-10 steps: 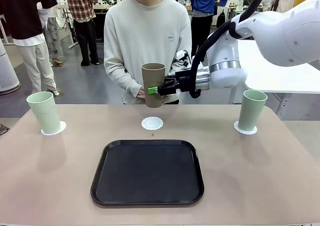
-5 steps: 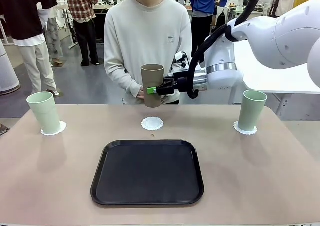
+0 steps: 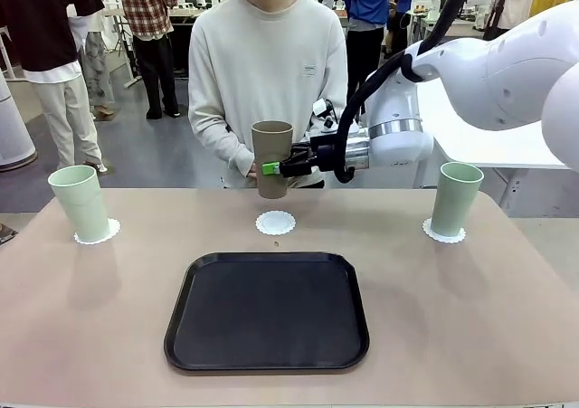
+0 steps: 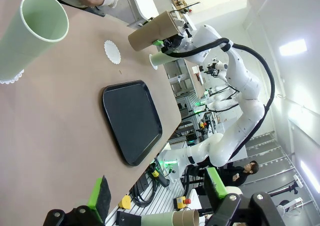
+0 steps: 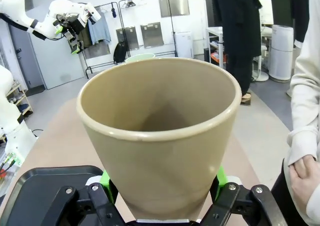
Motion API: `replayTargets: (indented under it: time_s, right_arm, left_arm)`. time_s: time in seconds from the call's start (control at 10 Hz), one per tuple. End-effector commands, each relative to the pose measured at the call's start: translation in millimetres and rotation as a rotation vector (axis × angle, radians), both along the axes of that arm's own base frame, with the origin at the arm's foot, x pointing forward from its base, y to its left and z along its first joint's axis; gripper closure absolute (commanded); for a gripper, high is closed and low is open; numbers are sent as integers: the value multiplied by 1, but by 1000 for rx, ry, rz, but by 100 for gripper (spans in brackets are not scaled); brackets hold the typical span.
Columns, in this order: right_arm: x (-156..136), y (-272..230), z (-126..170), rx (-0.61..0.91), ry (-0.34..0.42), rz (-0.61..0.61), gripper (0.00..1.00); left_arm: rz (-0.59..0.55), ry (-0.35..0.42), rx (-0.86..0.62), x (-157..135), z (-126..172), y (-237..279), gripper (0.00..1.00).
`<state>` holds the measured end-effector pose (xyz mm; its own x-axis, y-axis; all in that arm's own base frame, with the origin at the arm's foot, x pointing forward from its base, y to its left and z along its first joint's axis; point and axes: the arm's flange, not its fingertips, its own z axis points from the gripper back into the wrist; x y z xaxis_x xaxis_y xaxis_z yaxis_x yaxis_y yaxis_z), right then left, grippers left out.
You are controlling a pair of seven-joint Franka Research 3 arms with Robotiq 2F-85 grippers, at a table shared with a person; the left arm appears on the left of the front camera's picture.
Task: Place coasters on the table and set cups on them.
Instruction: Take one Reusable plastic cup from the Flat Tray and place it on a coaster set by the human.
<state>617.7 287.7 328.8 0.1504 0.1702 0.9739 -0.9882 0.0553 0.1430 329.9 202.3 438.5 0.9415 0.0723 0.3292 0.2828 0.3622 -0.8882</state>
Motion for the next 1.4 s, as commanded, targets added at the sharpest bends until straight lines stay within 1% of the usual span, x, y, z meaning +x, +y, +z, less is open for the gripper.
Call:
replayTargets:
  time_s: [0.0, 0.2, 0.5, 0.7, 1.0, 1.3]
  right_arm:
    - [16, 3, -11, 43, -30, 42, 16]
    - [15, -1, -22, 1, -18, 69, 16]
    - [8, -6, -33, -50, -67, 150, 16]
    - [9, -12, -40, -62, -81, 153, 16]
    - [12, -14, -54, -77, -98, 191, 16]
    - [19, -10, -69, -64, -95, 210, 16]
  left_arm:
    - [5, -7, -10, 0, 3, 0, 0]
    - [5, -7, -10, 0, 3, 0, 0]
    - [5, -7, -10, 0, 3, 0, 0]
    - [5, -7, -10, 0, 3, 0, 0]
    - [5, -7, -10, 0, 3, 0, 0]
    - [5, -7, -10, 0, 3, 0, 0]
